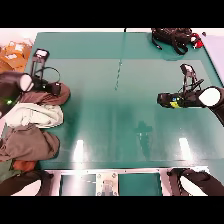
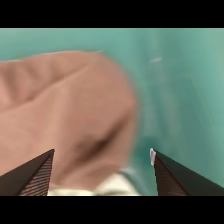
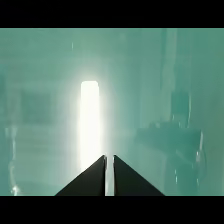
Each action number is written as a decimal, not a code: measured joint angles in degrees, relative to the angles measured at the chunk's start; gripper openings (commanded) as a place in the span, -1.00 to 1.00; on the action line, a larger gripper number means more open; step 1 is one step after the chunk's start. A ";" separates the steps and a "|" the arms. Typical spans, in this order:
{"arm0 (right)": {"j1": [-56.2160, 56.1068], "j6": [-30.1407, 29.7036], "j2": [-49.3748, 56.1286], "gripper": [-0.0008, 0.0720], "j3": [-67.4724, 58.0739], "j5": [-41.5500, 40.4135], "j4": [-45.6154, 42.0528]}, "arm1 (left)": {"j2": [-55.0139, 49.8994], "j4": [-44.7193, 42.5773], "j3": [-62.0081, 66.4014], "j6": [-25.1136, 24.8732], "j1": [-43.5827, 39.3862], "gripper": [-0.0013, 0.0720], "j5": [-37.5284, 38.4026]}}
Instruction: Fold the shirts.
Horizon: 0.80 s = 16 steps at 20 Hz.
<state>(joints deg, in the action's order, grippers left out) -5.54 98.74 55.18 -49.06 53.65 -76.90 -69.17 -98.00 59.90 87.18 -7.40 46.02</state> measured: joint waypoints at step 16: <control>7.74 0.00 2.45 -0.79 -0.11 -3.17 -0.15 | -16.04 -13.84 7.89 -6.67 -0.09 -0.91 1.70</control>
<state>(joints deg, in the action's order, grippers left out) 2.20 98.74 57.63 -49.17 50.48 -77.06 -85.21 -111.83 67.79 80.51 -7.49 47.72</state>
